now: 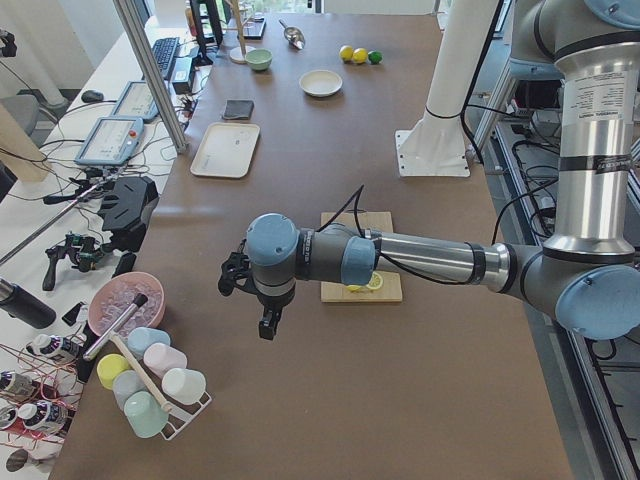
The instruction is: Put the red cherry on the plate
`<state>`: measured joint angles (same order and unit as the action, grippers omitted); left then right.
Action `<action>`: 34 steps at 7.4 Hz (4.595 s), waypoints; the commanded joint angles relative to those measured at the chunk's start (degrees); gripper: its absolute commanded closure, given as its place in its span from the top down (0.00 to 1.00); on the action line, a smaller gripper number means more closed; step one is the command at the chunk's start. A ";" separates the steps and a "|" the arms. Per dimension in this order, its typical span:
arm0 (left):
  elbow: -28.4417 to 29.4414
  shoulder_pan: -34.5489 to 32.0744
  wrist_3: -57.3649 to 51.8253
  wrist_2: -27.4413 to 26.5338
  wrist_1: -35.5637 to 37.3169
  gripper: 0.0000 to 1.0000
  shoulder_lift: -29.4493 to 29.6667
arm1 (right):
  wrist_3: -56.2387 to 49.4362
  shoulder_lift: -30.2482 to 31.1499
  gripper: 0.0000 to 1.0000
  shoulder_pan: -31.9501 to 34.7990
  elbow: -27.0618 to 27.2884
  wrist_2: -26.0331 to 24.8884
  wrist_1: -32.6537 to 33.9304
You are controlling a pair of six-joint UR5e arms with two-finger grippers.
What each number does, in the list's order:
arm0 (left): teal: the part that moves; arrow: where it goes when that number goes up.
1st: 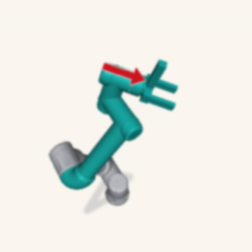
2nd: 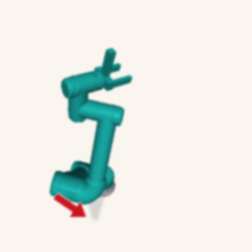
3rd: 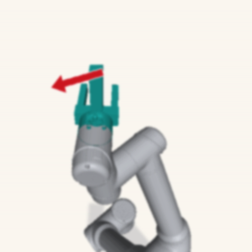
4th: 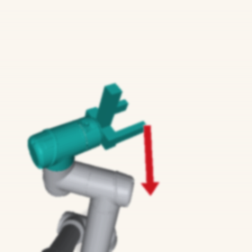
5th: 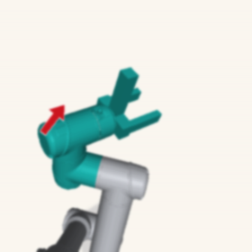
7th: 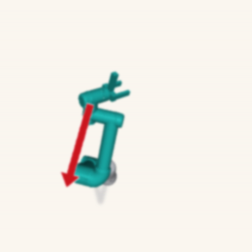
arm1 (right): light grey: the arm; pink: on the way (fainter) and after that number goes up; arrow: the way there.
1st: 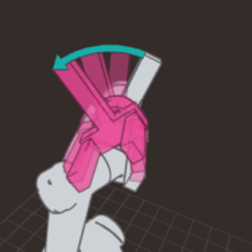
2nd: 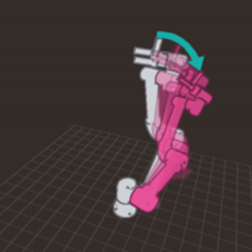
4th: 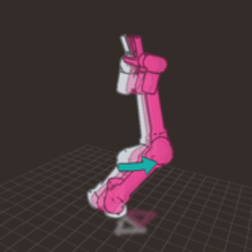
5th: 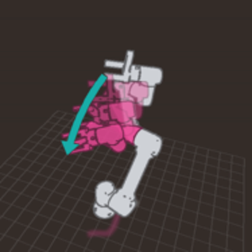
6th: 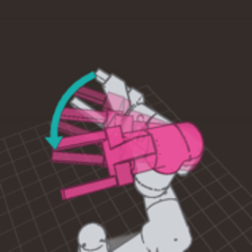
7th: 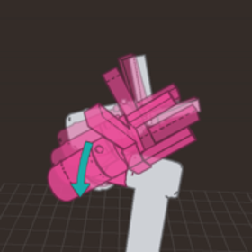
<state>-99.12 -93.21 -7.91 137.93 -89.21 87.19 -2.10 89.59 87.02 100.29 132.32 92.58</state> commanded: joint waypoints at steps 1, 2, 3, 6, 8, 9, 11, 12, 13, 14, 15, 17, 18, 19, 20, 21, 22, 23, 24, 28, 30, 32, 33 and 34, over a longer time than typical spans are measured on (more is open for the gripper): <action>0.24 -0.83 0.09 -0.55 -0.17 0.98 -1.14 | 0.08 0.84 1.00 -0.27 -0.88 0.22 -0.12; 0.07 -0.83 0.00 -0.64 -0.26 0.98 -1.67 | 0.08 1.37 1.00 -0.27 -0.63 0.31 -0.29; 0.33 -0.83 0.35 -0.21 -0.35 0.98 -1.85 | 0.08 1.29 1.00 -0.27 -1.06 0.22 -0.30; 0.23 -0.39 -0.18 -0.46 -2.45 0.98 -1.94 | -0.27 2.16 1.00 -0.27 -0.89 2.66 -0.29; 0.16 0.05 0.00 -0.90 -3.16 0.98 -2.11 | -0.36 2.95 1.00 -0.27 -1.15 5.58 -1.44; 0.07 1.18 0.44 -0.21 -3.16 0.98 -2.29 | -0.27 2.78 1.00 -0.27 -0.89 5.84 -1.44; -0.37 1.89 0.27 -0.11 -3.34 0.98 -2.38 | -0.35 3.04 1.00 -0.36 -0.62 6.20 -4.83; -0.38 1.98 0.27 -0.11 -3.43 0.98 -2.55 | -0.36 3.13 1.00 -0.53 -3.67 6.46 -9.30; -0.29 2.77 0.44 -0.11 -3.25 0.98 -2.55 | -0.62 3.31 1.00 -0.97 -5.70 6.37 -14.83; -0.29 2.86 0.53 -0.11 -3.34 0.98 -2.55 | -0.62 3.66 1.00 -1.50 -7.73 6.46 -18.28; -0.37 2.86 0.62 -0.29 -3.25 0.98 -2.46 | -0.19 3.66 1.00 -2.81 -8.79 6.37 -20.66; -0.46 2.86 2.79 -0.11 -3.43 0.98 -2.46 | -0.01 3.75 1.00 -3.26 -8.71 6.55 -22.53; -0.46 2.86 3.77 -0.11 -3.43 0.98 -2.38 | 0.08 3.66 1.00 -3.87 -8.63 6.64 -22.44; -0.81 2.86 3.87 -0.11 -3.43 0.98 -2.38 | 0.17 3.57 1.00 -4.31 -8.62 6.72 -22.44; -0.81 2.86 3.87 -0.11 -3.43 0.98 -2.46 | 0.26 3.57 1.00 -5.36 -8.54 8.12 -22.53; -0.81 2.95 3.87 -0.11 -3.43 0.98 -2.55 | 2.26 2.79 1.00 -6.68 -8.45 8.31 -22.62; -0.81 3.38 3.87 -0.11 -3.43 0.98 -2.55 | 4.02 0.61 1.00 -9.30 -8.80 8.13 -22.45; -0.81 3.74 3.87 -0.11 -3.43 0.98 -2.55 | 9.52 -1.07 0.99 -13.76 -8.28 7.78 -22.88; -0.73 4.09 3.87 -0.11 -3.43 0.98 -2.46 | 10.88 -2.39 0.93 -18.33 -9.49 5.00 -27.58; -1.34 5.23 8.15 -0.11 -5.17 0.98 -2.11 | 22.54 -6.98 0.98 -23.83 -13.63 4.44 -31.04; -1.17 6.28 10.20 -0.11 -7.73 0.98 -2.55 | 26.18 -5.40 0.98 -25.83 -13.81 4.00 -35.69; -1.25 6.55 10.81 -0.03 -7.91 0.98 -2.46 | 26.71 -5.74 0.99 -27.86 -15.30 2.52 -35.80; -0.99 6.64 10.99 -0.03 -8.35 0.98 -2.55 | 26.89 -5.83 0.98 -28.65 -15.30 2.33 -35.80; -0.99 6.73 11.60 -0.03 -8.35 0.98 -2.46 | 26.89 -6.09 0.70 -30.14 -15.39 2.16 -35.80</action>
<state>-100.18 -86.61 3.06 137.89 -97.36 84.68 24.64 83.76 58.52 85.10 134.82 56.83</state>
